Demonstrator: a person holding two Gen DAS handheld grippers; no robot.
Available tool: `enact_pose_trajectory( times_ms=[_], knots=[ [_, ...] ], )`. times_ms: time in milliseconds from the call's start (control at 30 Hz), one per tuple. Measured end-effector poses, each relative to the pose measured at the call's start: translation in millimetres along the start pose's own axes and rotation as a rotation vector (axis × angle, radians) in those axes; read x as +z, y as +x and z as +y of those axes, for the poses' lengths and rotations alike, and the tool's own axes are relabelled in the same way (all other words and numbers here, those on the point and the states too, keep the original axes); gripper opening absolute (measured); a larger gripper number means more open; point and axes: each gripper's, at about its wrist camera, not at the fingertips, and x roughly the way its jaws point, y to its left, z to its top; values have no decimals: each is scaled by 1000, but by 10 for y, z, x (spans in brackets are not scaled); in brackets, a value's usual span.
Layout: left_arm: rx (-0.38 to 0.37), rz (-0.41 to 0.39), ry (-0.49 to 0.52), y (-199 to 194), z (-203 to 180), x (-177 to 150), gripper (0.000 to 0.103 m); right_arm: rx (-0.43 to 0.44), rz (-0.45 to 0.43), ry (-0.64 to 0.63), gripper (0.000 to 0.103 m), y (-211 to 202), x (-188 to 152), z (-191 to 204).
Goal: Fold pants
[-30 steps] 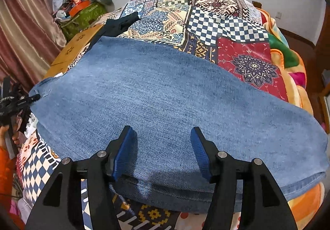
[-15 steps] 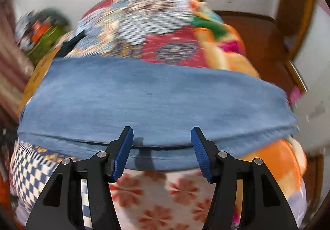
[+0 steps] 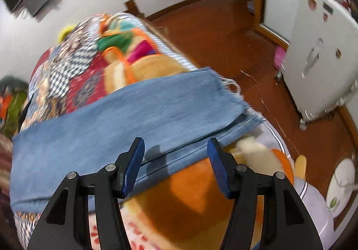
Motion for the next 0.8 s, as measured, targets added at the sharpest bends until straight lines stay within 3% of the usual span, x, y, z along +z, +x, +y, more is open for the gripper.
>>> enact_pose_trajectory(
  times_ms=[200, 333, 433, 500, 700, 800],
  knots=[
    [-84, 92, 106, 370, -550, -20, 89, 6, 40, 87, 54, 309, 98, -202],
    [-54, 80, 110, 442, -681, -71, 97, -3, 22, 124, 54, 443, 116, -260],
    [-118, 127, 35, 505, -558, -51, 97, -43, -2, 91, 34, 460, 151, -199],
    [-144, 153, -5, 511, -492, -49, 97, -81, -32, 71, 10, 428, 166, -160],
    [-140, 88, 58, 277, -616, 31, 97, -113, -172, -29, 5, 38, 239, -88],
    [-166, 69, 81, 232, -691, 67, 97, -142, -182, -80, 5, -21, 321, -76]
  ],
)
